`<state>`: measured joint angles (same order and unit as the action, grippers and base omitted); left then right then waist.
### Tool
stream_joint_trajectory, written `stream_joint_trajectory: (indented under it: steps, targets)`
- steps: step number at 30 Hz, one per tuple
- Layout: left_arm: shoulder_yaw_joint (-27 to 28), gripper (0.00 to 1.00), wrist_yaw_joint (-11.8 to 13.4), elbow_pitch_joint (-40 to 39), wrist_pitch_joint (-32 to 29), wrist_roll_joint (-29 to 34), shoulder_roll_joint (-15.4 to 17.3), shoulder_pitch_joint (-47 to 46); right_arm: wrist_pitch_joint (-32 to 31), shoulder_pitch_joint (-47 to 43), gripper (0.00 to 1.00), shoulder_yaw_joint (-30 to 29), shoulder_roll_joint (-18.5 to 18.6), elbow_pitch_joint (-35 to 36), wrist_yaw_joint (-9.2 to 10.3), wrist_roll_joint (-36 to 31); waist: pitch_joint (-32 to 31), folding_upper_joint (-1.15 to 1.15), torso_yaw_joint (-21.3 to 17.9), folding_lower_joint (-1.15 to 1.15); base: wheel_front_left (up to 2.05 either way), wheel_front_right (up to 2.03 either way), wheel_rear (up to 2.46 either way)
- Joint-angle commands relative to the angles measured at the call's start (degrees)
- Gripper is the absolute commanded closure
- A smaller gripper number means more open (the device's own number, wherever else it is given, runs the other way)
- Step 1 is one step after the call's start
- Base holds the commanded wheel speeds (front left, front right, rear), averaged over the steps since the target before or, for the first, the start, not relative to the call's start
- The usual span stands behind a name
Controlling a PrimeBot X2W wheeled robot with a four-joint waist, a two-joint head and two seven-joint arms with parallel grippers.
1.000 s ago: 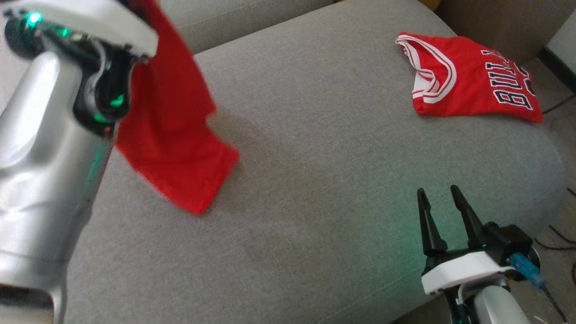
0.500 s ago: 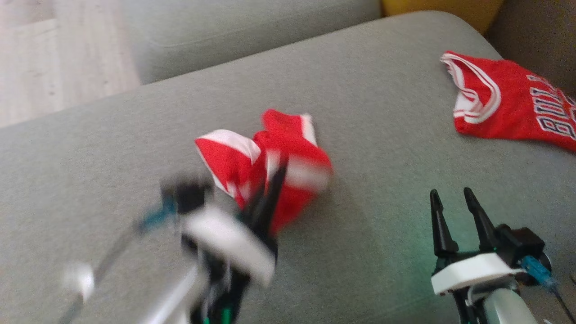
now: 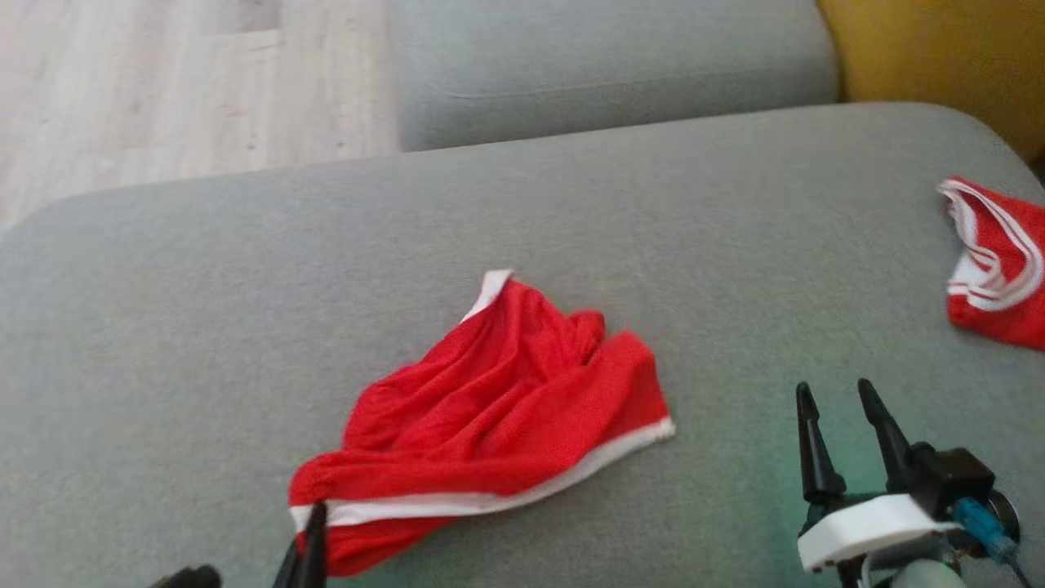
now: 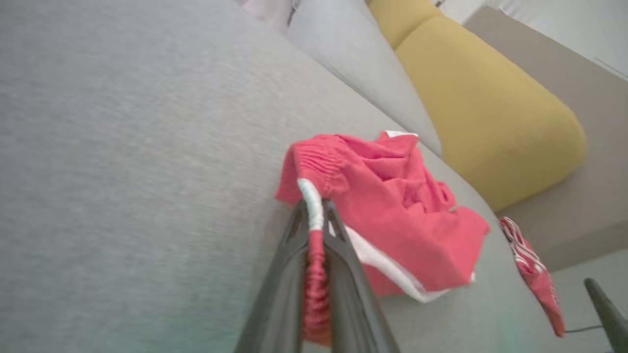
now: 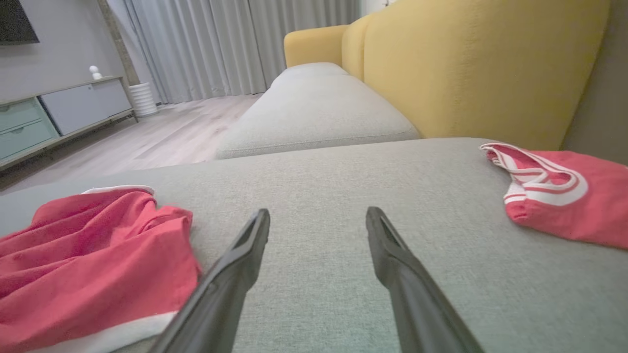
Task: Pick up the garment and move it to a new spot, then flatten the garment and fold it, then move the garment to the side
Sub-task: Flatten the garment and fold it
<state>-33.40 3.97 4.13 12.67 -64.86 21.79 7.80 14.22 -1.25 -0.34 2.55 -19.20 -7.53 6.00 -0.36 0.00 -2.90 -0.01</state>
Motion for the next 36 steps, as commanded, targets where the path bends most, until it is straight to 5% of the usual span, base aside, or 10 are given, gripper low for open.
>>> stream_joint_trajectory:
  steps: [1, 2, 6, 7, 8, 19, 30, 36]
  targets:
    - [2.66, 1.0, -0.83, 0.26, 0.98, 0.51, 0.58, -2.57, 0.78, 0.47, 0.0, 1.34, 0.32, 1.63, 0.04, -0.55, -0.78, 0.0, 1.75, 0.01, 0.0, 0.0, 0.0]
    - [3.34, 1.0, -1.56, 1.97, 1.31, 0.57, 0.19, -2.75, 0.78, 0.45, 0.0, 1.34, 0.32, 1.59, 0.04, -0.69, -0.88, 0.0, 1.99, 0.01, 0.0, 0.0, 0.0]
    - [4.75, 0.6, -4.77, 8.17, 2.01, 1.77, -1.61, -3.29, 0.78, 0.57, 0.0, 1.17, 0.32, 1.59, 0.04, -1.26, -1.23, 0.0, 2.53, 0.01, 0.0, 0.0, 0.0]
    - [5.09, 0.37, -5.39, 9.32, 2.1, 2.32, -2.07, -3.37, 0.78, 0.58, 0.0, 1.1, 0.32, 1.59, 0.04, -1.37, -1.28, 0.0, 2.61, 0.01, 0.0, 0.0, 0.0]
    - [5.38, 0.0, -5.82, 10.41, 2.16, 2.89, -2.47, -3.32, 0.78, 0.59, 0.0, 1.03, 0.32, 1.61, 0.04, -1.49, -1.33, 0.0, 2.66, 0.01, 0.0, 0.0, 0.0]
    - [12.83, 0.0, -4.9, 9.14, 2.31, 20.31, -3.31, 0.86, 0.78, -0.64, 0.0, -1.14, 0.32, 3.18, 0.04, -2.96, -1.96, 0.0, 4.12, 0.01, 0.0, 0.0, 0.0]
    - [29.71, 0.0, -6.67, -0.18, 2.32, 44.36, -13.42, 4.63, 0.78, -1.81, 0.0, -1.21, 0.32, 4.99, 0.04, -5.02, -2.63, 0.0, 7.13, 0.01, 0.0, 0.0, 0.0]
    - [33.97, 0.0, -9.48, 0.51, 2.32, 50.49, -17.59, 4.98, 0.78, -3.31, 0.0, 1.4, 0.32, 4.15, 0.04, -3.69, -3.07, 0.0, 7.89, 0.01, 0.0, 0.0, 0.0]
